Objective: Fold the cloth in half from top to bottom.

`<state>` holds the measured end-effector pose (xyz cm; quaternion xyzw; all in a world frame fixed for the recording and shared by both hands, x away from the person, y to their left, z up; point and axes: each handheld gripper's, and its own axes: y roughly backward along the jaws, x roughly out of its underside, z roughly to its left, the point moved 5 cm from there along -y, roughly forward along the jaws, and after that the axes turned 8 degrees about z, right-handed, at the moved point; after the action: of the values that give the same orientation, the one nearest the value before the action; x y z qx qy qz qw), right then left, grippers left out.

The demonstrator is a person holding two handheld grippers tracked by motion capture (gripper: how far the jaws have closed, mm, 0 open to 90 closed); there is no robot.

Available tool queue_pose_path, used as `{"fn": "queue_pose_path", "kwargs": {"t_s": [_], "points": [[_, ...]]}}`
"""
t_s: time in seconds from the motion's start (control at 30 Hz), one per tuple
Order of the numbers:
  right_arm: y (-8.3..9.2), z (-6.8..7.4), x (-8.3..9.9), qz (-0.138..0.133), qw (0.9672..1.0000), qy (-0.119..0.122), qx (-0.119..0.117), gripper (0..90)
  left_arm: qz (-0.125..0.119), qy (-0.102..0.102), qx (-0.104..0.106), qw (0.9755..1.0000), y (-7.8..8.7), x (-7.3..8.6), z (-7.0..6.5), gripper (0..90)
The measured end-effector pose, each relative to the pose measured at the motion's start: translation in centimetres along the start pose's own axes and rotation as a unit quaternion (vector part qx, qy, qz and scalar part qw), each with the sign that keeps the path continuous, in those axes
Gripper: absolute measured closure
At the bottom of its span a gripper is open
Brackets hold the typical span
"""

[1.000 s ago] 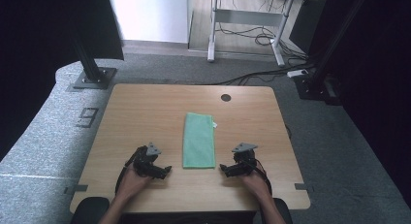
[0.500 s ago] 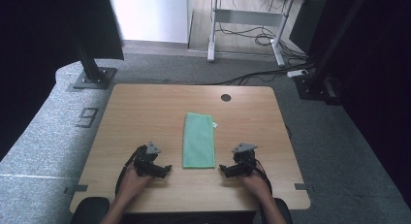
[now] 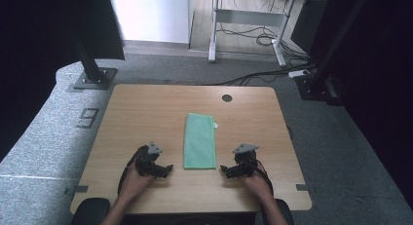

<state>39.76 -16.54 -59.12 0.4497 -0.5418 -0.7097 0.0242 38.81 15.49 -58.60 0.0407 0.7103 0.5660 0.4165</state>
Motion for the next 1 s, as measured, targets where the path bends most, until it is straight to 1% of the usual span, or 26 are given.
{"fn": "queue_pose_path", "kwargs": {"t_s": [0.07,0.13,0.23,0.27,0.3,0.37,0.5,0.57,0.6,0.7,0.77,0.87,0.93,1.0], "points": [[0.0,0.1,-0.1,-0.001,1.0000,-0.004,-0.004,1.1,-0.008,0.009,0.015,0.9998,-0.1,-0.5,-0.3,0.0],[0.1,0.3,-0.4,-0.006,0.9998,-0.009,-0.014,3.1,-0.017,0.009,0.023,0.9995,-0.1,-1.3,-0.5,0.0],[0.2,0.5,-1.1,-0.015,0.9998,-0.006,-0.014,3.1,-0.022,-0.005,0.020,0.9996,-0.1,-2.6,-1.0,0.0],[0.2,0.7,-1.4,-0.019,0.9996,-0.009,-0.016,3.1,-0.024,-0.009,0.015,0.9996,-0.2,-3.0,-1.1,0.0],[0.2,0.8,-1.7,-0.021,0.9995,-0.012,-0.021,3.1,-0.026,-0.012,0.015,0.9995,-0.3,-3.4,-1.2,0.0],[0.0,1.1,-2.3,-0.023,0.9993,-0.011,-0.027,3.1,-0.027,-0.012,0.018,0.9994,-0.6,-4.0,-1.3,0.0],[-0.7,1.5,-3.7,-0.022,0.9993,-0.004,-0.029,3.1,-0.027,-0.010,0.018,0.9994,-1.6,-5.1,-1.4,0.0],[-1.1,1.5,-4.3,-0.021,0.9995,-0.003,-0.025,3.1,-0.025,-0.010,0.020,0.9994,-2.2,-5.6,-1.4,0.0],[-1.4,1.5,-4.6,-0.020,0.9995,-0.004,-0.024,3.1,-0.023,-0.011,0.017,0.9995,-2.5,-5.8,-1.4,0.0],[-2.2,1.3,-5.2,-0.010,0.9999,0.001,-0.013,3.6,-0.011,-0.022,-0.001,0.9997,-3.3,-6.1,-1.4,0.0],[-2.8,1.3,-5.3,0.000,1.0000,0.003,-0.007,4.1,-0.003,-0.031,-0.012,0.9994,-3.6,-6.1,-1.4,0.0],[-3.3,1.5,-5.1,0.010,0.9999,0.013,-0.002,4.4,-0.004,-0.028,-0.012,0.9995,-3.6,-5.9,-1.4,0.0],[-3.2,1.6,-4.9,0.009,0.9999,0.008,-0.003,5.7,-0.003,-0.029,-0.015,0.9995,-3.5,-5.7,-1.5,0.0],[-3.0,1.9,-4.7,0.012,0.9998,0.013,-0.004,5.7,-0.002,-0.031,-0.014,0.9994,-3.3,-5.4,-1.7,0.0]]}}
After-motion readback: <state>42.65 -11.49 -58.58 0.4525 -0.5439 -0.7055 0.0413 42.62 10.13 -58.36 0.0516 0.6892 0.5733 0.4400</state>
